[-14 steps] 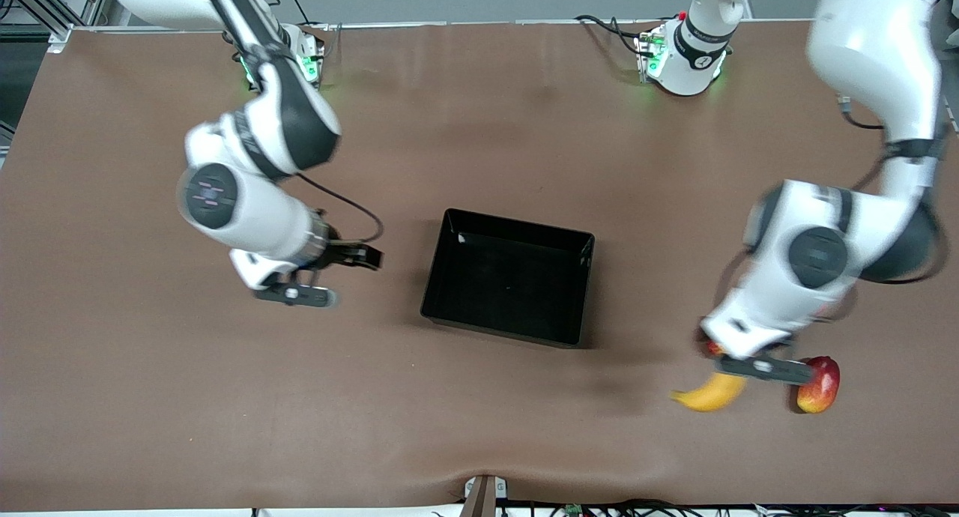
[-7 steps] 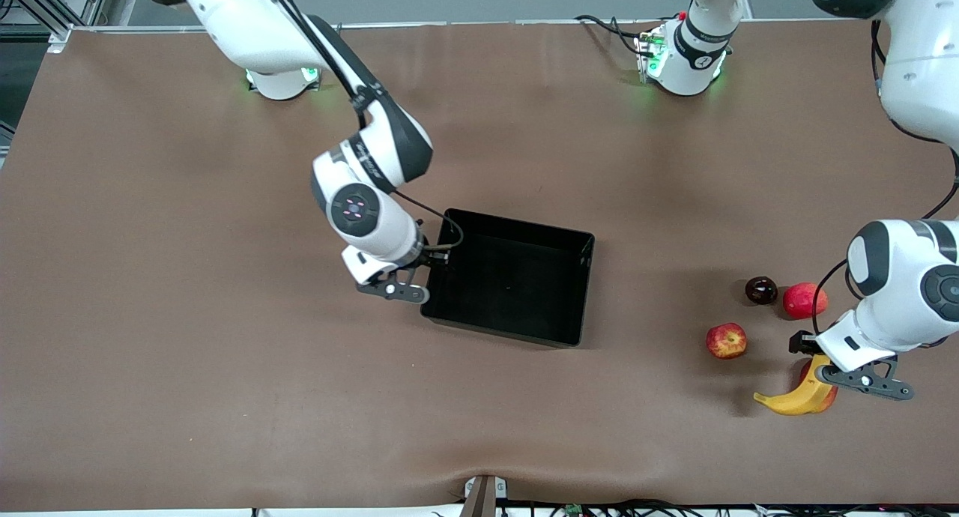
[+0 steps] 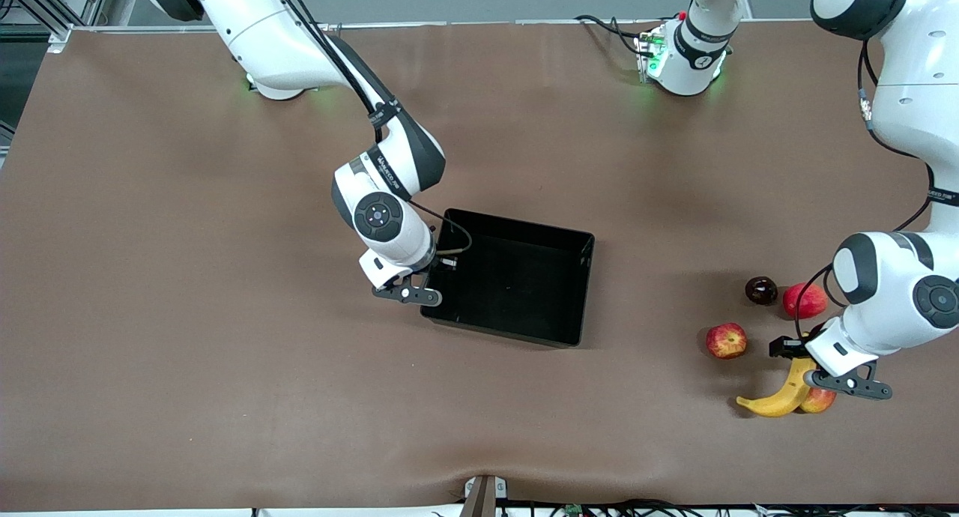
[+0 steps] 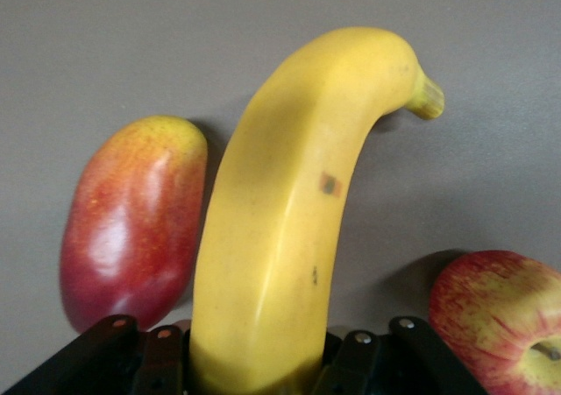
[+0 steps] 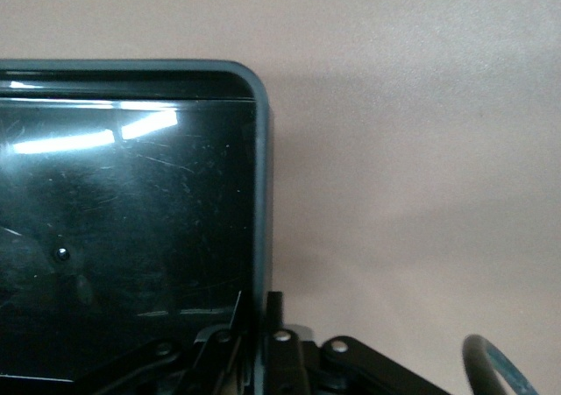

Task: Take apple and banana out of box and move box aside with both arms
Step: 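Release the banana with the left gripper while the right gripper drags the tray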

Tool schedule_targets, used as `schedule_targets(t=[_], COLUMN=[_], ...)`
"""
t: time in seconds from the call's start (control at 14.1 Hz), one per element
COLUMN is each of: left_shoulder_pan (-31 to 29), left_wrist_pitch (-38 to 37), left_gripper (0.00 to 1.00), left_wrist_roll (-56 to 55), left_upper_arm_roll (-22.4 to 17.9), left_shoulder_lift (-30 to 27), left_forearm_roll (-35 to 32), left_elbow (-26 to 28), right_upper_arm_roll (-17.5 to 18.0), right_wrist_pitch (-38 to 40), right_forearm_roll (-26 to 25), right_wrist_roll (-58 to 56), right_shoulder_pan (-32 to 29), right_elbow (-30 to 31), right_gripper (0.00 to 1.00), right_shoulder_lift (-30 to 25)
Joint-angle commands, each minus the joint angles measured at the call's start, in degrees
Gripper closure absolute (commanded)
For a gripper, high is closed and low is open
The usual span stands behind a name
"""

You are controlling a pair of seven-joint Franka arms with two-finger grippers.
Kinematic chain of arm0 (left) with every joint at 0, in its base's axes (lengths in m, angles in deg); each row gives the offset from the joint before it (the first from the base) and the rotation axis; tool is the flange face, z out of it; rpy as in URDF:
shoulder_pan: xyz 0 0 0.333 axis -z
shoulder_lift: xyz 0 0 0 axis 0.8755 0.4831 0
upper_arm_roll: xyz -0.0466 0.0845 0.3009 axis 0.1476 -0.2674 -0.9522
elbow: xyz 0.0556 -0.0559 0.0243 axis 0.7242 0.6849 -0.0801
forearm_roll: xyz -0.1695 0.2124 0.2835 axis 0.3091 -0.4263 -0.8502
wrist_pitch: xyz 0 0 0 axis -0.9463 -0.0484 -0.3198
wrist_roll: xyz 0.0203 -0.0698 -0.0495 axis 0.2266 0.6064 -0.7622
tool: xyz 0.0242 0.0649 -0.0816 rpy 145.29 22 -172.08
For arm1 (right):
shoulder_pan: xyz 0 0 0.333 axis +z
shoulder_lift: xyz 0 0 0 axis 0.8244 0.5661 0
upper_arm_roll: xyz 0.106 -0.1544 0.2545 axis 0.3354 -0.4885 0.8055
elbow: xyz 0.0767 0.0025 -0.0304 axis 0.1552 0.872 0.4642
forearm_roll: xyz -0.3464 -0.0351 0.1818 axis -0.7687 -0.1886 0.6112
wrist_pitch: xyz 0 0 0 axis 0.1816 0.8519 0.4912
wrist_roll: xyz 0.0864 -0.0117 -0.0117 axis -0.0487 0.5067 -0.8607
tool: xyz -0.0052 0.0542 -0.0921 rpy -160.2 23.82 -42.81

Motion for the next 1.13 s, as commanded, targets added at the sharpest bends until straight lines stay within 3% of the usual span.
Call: schedule_targets(t=[0.0, 0.28, 0.35, 0.5, 1.06], left_shoulder_pan=[0.2, 0.6, 0.6, 0.5, 0.1], left_wrist_pitch=[0.5, 0.5, 0.5, 0.5, -6.3], left_gripper=[0.96, 0.74, 0.61, 0.0, 0.0], left_wrist_roll=[-0.2, -5.5, -6.3, -5.9, -9.2], left_upper_arm_roll=[0.2, 0.2, 0.2, 0.2, 3.7], left_shoulder_lift=[0.8, 1.1, 1.1, 0.9, -5.4], left_forearm_roll=[1.2, 1.2, 1.2, 1.2, 1.3], left_elbow=[0.0, 0.0, 0.0, 0.0, -0.5], right_upper_arm_roll=[-0.2, 0.1, 0.1, -0.1, -0.3], right_wrist_pitch=[1.0, 6.6, 8.4, 13.7, 22.5], right_forearm_roll=[-1.1, -0.1, 0.7, 2.9, 2.9], right_wrist_roll=[0.2, -3.6, -7.3, -13.2, -30.7], right_shoulder_pan=[-0.3, -5.2, -6.9, -10.6, -27.3], right_elbow=[-1.5, -1.8, -2.0, -2.0, -1.1], right_gripper=[1.0, 1.0, 1.0, 1.0, 1.0], right_shoulder_lift=[0.1, -4.3, -5.5, -8.1, -13.2])
